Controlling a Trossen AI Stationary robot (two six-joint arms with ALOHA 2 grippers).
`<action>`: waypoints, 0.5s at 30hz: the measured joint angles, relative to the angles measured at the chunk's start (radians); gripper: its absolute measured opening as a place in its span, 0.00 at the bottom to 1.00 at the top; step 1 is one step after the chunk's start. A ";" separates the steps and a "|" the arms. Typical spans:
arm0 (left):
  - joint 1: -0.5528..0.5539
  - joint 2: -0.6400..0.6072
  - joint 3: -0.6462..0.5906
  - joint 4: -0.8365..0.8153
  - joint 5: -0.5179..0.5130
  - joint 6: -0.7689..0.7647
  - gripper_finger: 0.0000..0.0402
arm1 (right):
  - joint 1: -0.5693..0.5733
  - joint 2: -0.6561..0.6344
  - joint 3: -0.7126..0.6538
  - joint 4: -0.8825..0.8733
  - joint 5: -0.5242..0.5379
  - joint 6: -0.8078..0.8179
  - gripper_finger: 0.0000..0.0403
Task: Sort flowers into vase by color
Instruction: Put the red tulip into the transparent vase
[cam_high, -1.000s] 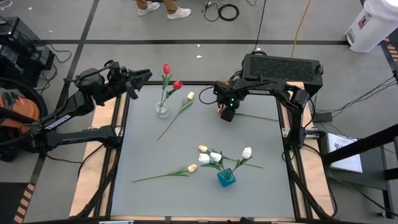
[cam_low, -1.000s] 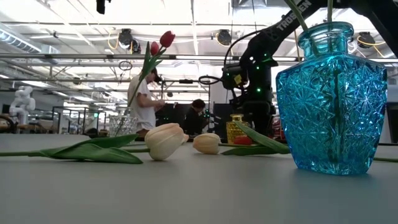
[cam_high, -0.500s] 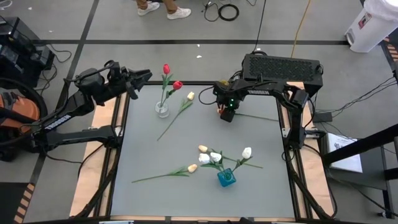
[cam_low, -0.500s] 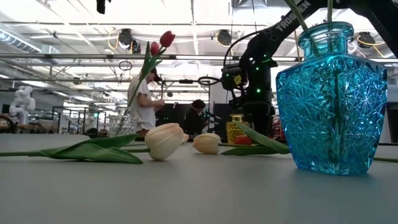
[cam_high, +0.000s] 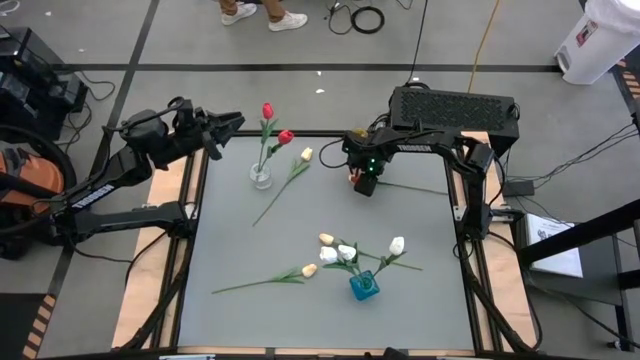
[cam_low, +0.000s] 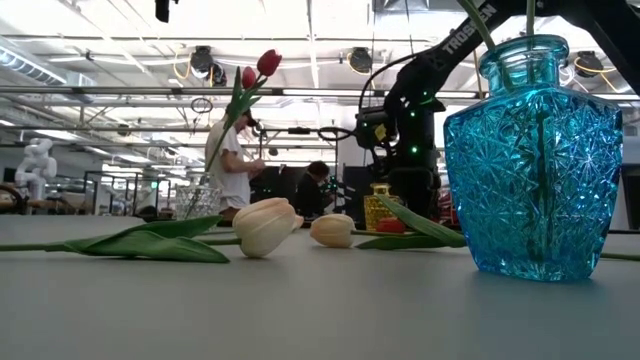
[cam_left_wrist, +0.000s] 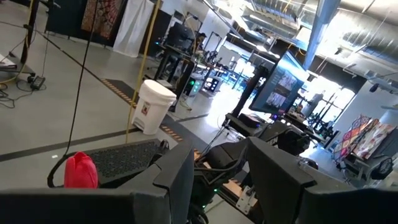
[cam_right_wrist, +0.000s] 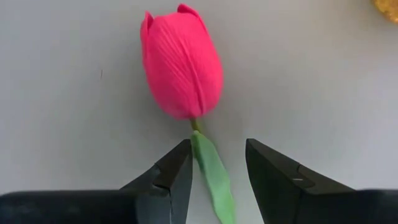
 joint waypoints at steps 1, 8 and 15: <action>0.000 0.000 0.000 0.000 0.000 0.000 0.39 | 0.000 0.000 0.000 0.000 0.000 0.000 0.35; 0.000 0.000 0.000 0.000 0.000 0.000 0.39 | 0.001 0.000 0.000 -0.007 -0.029 0.003 0.35; 0.000 0.000 0.000 0.000 0.000 0.000 0.39 | 0.003 0.000 0.000 -0.005 -0.049 0.004 0.35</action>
